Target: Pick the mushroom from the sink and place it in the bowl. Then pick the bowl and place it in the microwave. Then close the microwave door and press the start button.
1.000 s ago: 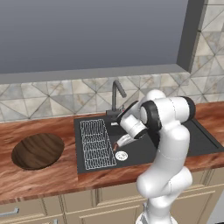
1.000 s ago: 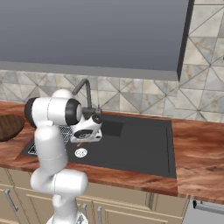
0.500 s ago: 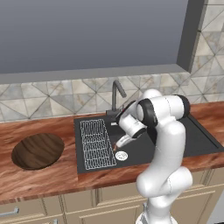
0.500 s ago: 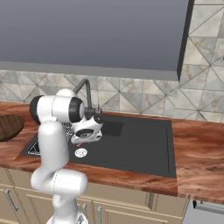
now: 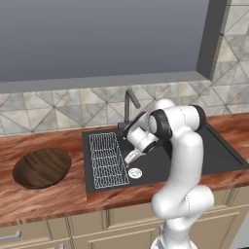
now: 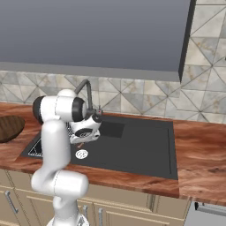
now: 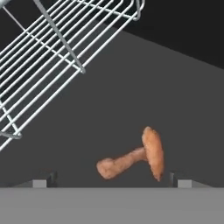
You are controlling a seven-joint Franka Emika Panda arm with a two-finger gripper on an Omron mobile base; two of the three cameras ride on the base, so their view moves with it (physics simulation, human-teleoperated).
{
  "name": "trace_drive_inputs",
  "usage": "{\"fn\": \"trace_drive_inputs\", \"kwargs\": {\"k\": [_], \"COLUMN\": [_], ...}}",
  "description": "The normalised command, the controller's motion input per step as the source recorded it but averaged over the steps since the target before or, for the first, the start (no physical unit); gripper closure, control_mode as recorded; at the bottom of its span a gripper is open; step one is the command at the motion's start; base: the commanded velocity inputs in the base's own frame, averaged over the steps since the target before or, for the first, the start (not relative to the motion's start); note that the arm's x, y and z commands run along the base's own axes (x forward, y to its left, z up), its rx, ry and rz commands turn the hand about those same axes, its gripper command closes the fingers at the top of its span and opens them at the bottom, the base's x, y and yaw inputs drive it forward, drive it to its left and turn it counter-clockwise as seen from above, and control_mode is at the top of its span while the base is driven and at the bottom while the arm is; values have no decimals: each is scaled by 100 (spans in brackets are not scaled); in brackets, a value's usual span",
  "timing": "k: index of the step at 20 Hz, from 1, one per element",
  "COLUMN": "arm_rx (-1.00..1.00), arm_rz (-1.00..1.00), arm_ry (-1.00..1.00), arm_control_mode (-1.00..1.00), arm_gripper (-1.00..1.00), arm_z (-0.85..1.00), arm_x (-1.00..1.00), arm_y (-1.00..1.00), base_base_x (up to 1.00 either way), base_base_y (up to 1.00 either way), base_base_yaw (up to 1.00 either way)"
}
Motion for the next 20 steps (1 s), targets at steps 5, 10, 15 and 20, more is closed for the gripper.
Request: {"fn": "trace_drive_inputs", "kwargs": {"k": [5,10,15,20], "arm_rx": [0,0,0,0], "arm_rz": [4,5,5,5], "arm_ry": [0,0,0,0], "arm_control_mode": [-100,-100,-100,-100], "arm_gripper": [-100,-100,-100,-100], "arm_z": [-22,-25,-20,-20], "arm_x": [19,22,24,21], "arm_y": [10,0,0,0], "base_base_x": [0,0,0,0], "base_base_y": [0,0,0,0], "base_base_yaw": [0,0,0,0]}}
